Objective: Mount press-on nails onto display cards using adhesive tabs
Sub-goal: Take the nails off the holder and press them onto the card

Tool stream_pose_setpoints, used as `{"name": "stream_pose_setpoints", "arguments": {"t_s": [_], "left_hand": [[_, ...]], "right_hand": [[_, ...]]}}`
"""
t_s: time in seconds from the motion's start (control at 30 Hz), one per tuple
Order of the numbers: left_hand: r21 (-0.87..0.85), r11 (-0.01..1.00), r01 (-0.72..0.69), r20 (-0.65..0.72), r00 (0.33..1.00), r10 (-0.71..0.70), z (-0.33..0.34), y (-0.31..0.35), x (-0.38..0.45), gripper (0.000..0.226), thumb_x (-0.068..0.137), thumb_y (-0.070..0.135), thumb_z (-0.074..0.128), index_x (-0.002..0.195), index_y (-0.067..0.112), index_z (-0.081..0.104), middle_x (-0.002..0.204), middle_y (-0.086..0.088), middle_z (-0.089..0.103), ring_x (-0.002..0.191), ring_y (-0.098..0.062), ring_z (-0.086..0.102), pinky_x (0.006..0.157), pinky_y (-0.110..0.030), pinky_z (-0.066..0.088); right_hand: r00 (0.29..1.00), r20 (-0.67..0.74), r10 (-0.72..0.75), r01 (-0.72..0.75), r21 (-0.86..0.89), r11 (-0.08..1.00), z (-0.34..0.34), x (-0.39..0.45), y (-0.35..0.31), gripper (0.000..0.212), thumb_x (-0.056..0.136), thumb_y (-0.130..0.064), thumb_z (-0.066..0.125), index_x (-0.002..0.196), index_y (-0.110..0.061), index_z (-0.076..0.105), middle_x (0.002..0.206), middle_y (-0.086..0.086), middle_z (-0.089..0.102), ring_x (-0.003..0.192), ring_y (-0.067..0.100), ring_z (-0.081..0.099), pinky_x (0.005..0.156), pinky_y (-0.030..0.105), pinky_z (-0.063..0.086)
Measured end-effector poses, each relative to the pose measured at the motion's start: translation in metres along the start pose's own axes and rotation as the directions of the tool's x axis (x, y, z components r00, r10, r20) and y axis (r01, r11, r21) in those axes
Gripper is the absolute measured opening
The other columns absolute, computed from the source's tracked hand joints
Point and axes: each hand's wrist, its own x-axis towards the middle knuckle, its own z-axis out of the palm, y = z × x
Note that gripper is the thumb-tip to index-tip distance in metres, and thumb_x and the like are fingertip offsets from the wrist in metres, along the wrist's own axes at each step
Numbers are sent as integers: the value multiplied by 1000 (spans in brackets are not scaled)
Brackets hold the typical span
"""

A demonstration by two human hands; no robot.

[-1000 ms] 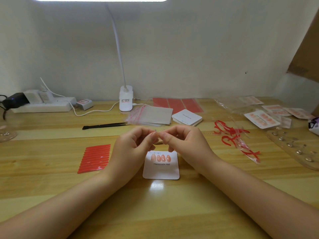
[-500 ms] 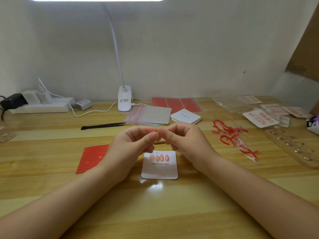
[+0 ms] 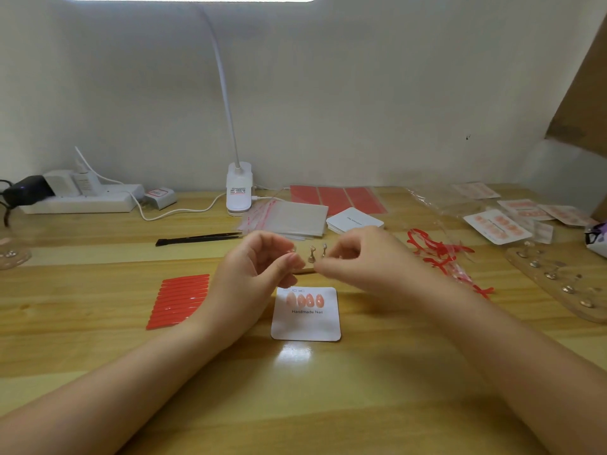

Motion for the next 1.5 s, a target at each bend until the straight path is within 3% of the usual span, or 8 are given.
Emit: {"name": "stream_pose_setpoints", "arguments": {"t_s": [0.13,0.23,0.37,0.63,1.07,1.27,1.4,1.5], "left_hand": [[112,993,-32,17,999,30,-1,-8,1,15,87,11,68,96,21,63,85,3,74,70,-12,70,67,-21,55],[161,986,-52,22,999,49,-2,-12,1,19,86,13,70,95,29,64,86,9,73,73,-9,71,68,-20,56],[232,969,-83,44,996,74,-2,-16,2,24,86,16,70,91,38,63,84,15,73,73,-5,70,68,-17,55],[416,896,-153,66,988,138,0,-18,1,22,90,21,65,92,40,55,90,14,67,86,3,60,72,-10,45],[355,921,-162,-30,982,184,-5,-17,4,17,90,24,65,92,36,55,94,13,67,86,1,64,72,-13,48],[413,876,-249,-74,950,304,-10,-18,5,12,89,20,65,98,24,58,95,7,69,90,-7,65,80,-17,49],[401,853,-333,-93,912,400,-11,-16,5,14,89,25,61,102,24,58,97,6,70,91,-5,65,83,-18,50],[329,865,-379,-124,890,438,-12,-10,5,15,89,27,60,104,25,59,100,7,70,95,-6,66,85,-22,52]], "right_hand": [[938,310,154,-23,-388,921,-8,-8,-8,76,61,-72,72,123,-30,58,88,-21,51,87,6,54,67,21,43],[917,373,141,72,-503,861,2,-9,-8,66,61,-68,77,104,-20,63,89,-5,63,77,13,56,57,29,37],[920,374,115,70,-447,892,5,-9,-5,79,60,-62,81,117,-11,63,105,6,68,93,23,64,66,34,44],[931,364,19,112,-335,936,1,-5,5,76,56,-62,83,117,-34,48,107,-18,44,94,2,47,74,21,42],[969,126,-213,234,-182,955,25,0,24,76,61,-54,78,122,-35,37,116,-18,39,98,-1,47,83,26,48],[999,-11,36,-30,353,935,42,-2,13,83,75,-18,79,143,-20,32,104,-8,62,66,-8,58,64,11,45],[975,96,199,-191,819,541,39,-2,3,36,86,-1,67,120,-1,59,103,13,71,87,17,72,77,32,60],[978,129,163,-180,920,348,31,-4,-4,18,85,10,61,97,-2,68,86,12,75,75,18,73,67,27,60]]}}
